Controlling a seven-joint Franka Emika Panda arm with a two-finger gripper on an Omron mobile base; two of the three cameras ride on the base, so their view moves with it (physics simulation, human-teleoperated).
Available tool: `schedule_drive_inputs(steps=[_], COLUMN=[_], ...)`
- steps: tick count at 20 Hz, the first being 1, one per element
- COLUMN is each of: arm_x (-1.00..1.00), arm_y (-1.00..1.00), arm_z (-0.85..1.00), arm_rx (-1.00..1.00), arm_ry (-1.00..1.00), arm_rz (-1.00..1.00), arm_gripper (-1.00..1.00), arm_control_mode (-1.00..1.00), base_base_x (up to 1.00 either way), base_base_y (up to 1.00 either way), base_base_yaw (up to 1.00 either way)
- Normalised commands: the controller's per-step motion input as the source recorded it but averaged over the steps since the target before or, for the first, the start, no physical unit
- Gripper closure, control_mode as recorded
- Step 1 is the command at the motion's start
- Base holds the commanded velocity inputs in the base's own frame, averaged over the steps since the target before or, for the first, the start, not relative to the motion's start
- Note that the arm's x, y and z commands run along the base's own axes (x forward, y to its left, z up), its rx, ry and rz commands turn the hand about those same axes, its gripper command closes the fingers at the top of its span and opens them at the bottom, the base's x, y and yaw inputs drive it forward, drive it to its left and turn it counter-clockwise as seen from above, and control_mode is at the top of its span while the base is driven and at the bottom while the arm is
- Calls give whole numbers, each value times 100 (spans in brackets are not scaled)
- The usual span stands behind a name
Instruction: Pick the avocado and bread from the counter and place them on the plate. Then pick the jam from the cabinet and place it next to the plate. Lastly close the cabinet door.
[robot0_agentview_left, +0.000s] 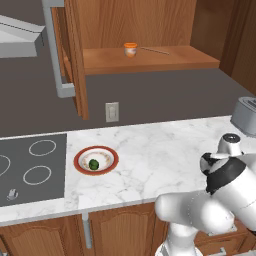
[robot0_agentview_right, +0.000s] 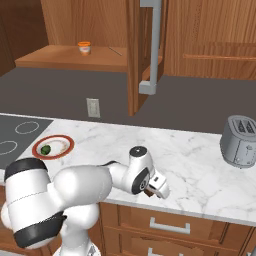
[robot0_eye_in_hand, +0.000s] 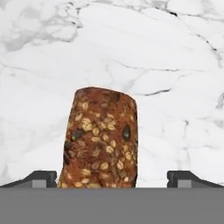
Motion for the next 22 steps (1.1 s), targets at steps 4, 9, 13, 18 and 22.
schedule_drive_inputs(steps=[4, 9, 13, 18, 22], arm_x=[19, 16, 1, -14, -58], arm_y=[0, 0, -13, -4, 26], arm_z=[-23, -22, -21, -6, 1], arm_rx=[0, 0, 2, 6, 1], arm_ry=[0, 0, 0, -5, -15], arm_rz=[0, 0, 0, 0, 0], arm_gripper=[-100, 100, 100, 100, 100], arm_control_mode=[-100, -100, -100, -100, -100], base_base_x=[0, 0, 0, 0, 0], base_base_y=[0, 0, 0, 0, 0], base_base_yaw=[0, 0, 0, 0, 0])
